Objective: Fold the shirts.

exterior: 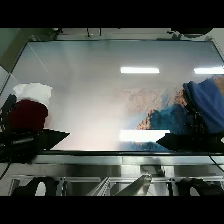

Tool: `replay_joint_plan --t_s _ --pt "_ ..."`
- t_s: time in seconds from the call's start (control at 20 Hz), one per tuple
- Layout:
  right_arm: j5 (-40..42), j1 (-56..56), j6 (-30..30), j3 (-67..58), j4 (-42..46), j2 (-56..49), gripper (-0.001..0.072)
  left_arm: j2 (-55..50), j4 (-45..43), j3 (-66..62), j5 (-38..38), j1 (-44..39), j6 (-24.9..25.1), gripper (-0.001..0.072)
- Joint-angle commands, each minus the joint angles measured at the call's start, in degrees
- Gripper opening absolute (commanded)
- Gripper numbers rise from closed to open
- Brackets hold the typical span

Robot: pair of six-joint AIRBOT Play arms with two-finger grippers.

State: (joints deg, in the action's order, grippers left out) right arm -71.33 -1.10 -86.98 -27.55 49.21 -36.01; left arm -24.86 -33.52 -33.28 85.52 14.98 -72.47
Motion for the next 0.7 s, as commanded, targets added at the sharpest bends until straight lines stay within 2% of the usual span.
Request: replay_joint_plan --t_s 0.0,0.3,0.45,0.5,0.55,0.65 --pt "0.0 -0.1 0.0 0.0 0.0 0.0 0.0024 0.0 0.0 0.0 0.0 0.0 0.0 -0.0001" --pt "0.0 -0.1 0.0 0.0 0.0 0.0 0.0024 0.0 0.0 0.0 -0.3 0.0 0.0 0.0000" --pt "0.0 -0.1 0.0 0.0 0.0 0.0 0.0024 0.0 -2.7 -1.6 -5.9 0.0 0.0 0.0003" --pt "0.0 -0.1 0.0 0.0 0.0 0.0 0.0024 -0.2 -6.4 -3.3 -9.1 0.0 0.0 0.0129" --pt "0.0 -0.1 0.0 0.0 0.0 0.0 0.0024 -1.2 -11.3 -5.9 -12.8 0.0 0.0 0.0339" --pt "0.0 -0.1 0.0 0.0 0.0 0.0 0.0024 -5.3 -22.5 -12.0 -18.9 0.0 0.0 0.0339"
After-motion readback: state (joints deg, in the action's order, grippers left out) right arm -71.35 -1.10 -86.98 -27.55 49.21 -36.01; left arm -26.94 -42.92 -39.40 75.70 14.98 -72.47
